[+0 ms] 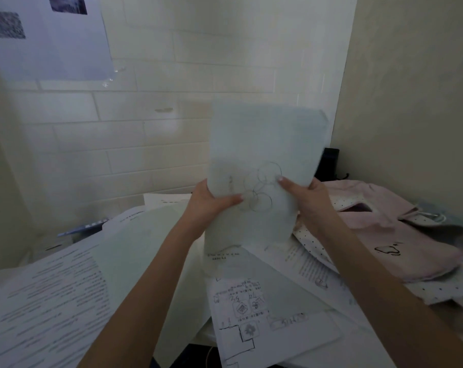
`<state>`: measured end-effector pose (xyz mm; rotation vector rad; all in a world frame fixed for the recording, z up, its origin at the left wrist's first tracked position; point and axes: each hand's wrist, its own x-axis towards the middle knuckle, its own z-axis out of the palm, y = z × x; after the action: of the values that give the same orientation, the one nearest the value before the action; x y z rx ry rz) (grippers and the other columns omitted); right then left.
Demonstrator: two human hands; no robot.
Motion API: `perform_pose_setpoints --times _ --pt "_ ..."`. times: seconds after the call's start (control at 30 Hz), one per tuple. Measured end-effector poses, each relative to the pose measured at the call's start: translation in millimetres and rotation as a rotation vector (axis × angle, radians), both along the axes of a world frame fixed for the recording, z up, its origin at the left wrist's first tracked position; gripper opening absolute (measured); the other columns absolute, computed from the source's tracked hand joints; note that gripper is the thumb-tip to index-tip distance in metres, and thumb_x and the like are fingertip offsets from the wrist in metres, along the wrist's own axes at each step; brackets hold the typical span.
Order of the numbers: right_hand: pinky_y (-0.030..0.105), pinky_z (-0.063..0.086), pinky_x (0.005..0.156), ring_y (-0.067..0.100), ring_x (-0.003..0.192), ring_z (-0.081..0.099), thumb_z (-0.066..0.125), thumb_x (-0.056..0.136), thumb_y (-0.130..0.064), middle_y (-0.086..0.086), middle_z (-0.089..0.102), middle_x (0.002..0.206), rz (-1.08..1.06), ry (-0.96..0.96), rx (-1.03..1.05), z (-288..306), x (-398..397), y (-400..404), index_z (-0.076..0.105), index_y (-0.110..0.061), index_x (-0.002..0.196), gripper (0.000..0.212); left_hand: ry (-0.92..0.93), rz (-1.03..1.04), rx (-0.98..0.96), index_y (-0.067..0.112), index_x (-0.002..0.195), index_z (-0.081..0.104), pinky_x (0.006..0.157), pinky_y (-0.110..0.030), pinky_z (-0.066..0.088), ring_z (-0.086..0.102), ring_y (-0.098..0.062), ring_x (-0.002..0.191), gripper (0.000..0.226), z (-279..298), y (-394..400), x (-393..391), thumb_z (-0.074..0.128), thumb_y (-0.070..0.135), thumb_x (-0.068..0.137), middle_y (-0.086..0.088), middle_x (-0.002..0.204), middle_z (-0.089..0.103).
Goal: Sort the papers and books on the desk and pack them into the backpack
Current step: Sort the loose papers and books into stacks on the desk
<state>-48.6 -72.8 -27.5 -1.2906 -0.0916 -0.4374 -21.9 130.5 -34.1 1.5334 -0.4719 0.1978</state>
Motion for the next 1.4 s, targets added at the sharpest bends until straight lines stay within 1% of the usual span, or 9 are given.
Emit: perform_pose_setpoints --times 0.27,0.37,0.5,0.73,0.83,0.93,1.1,1.23,1.4 --pt "0.039 0.054 0.09 0.02 0.102 0.068 0.081 0.064 -0.031 0.0 0.071 0.109 0.038 -0.002 -0.153 9 3 -14 0.065 -0.02 0.108 0.048 -0.195 -0.054 -0.188 0.027 0.143 0.034 0.079 -0.028 0.057 0.064 -0.012 0.108 0.085 70 4 2 0.078 0.012 0.072 0.0 0.131 0.056" --pt "0.04 0.055 0.086 0.02 0.101 0.068 0.087 0.059 -0.033 0.001 0.072 0.109 0.105 0.02 -0.185 10 4 -10 0.062 -0.017 0.116 0.065 -0.289 -0.071 -0.16 0.036 0.135 0.043 0.086 -0.033 0.056 0.062 -0.018 0.113 0.068 102 3 0 0.072 0.008 0.08 0.0 0.134 0.054" --pt "0.041 0.055 0.085 0.021 0.103 0.068 0.082 0.063 -0.029 0.002 0.071 0.113 0.149 0.038 -0.19 4 -2 -7 0.058 -0.016 0.122 0.064 -0.361 -0.074 0.002 0.025 0.116 0.055 0.074 -0.034 0.057 0.065 -0.016 0.087 0.046 114 2 1 0.065 -0.002 0.081 -0.005 0.107 0.063" --pt "0.033 0.056 0.08 0.011 0.092 0.069 0.069 0.082 -0.013 -0.004 0.071 0.105 0.148 0.011 -0.102 4 -7 -1 0.062 -0.019 0.111 0.031 -0.327 -0.112 -0.005 0.029 0.084 0.06 0.066 -0.028 0.052 0.06 -0.013 0.077 0.026 102 10 3 0.07 0.006 0.077 0.004 0.092 0.061" --pt "0.032 0.057 0.08 0.019 0.096 0.068 0.065 0.086 -0.009 0.005 0.071 0.109 0.21 0.098 -0.123 -16 -6 4 0.063 -0.011 0.114 0.028 -0.273 -0.08 -0.126 0.033 0.097 0.061 0.071 -0.028 0.055 0.065 -0.015 0.087 0.034 95 16 3 0.075 0.012 0.074 0.003 0.104 0.064" --pt "0.035 0.056 0.084 0.017 0.101 0.068 0.065 0.088 -0.017 0.003 0.071 0.112 0.211 0.211 -0.245 -43 -5 7 0.063 -0.017 0.114 0.025 -0.21 0.018 0.046 0.035 0.124 0.05 0.083 -0.031 0.057 0.064 -0.014 0.106 0.068 67 22 11 0.083 0.02 0.066 0.004 0.122 0.062" --pt "0.041 0.054 0.087 0.024 0.099 0.067 0.06 0.092 -0.017 0.004 0.071 0.105 -0.212 0.173 -0.2 -58 4 -4 0.066 -0.017 0.105 0.014 0.144 -0.054 0.397 0.022 0.116 0.06 0.072 -0.02 0.056 0.066 -0.009 0.09 0.033 0 17 11 0.07 0.028 0.086 -0.002 0.113 0.068" --pt "0.029 0.044 0.089 0.018 0.101 0.056 0.055 0.095 -0.013 0.009 0.062 0.123 -0.446 0.157 -0.03 -51 1 -38 0.053 -0.006 0.127 0.033 0.611 -0.039 0.105 0.011 0.118 0.055 0.088 -0.031 0.05 0.055 -0.018 0.097 0.037 -41 -11 19 0.05 0.041 0.096 -0.006 0.107 0.057" --pt "0.032 0.042 0.094 0.025 0.113 0.053 0.048 0.099 -0.012 0.011 0.052 0.137 -0.378 0.259 0.166 -81 -1 -70 0.042 -0.003 0.137 0.04 0.64 0.103 0.029 0.003 0.127 0.044 0.073 -0.027 0.055 0.053 -0.02 0.094 0.048 -64 -54 24 0.067 0.013 0.086 -0.014 0.127 0.047"
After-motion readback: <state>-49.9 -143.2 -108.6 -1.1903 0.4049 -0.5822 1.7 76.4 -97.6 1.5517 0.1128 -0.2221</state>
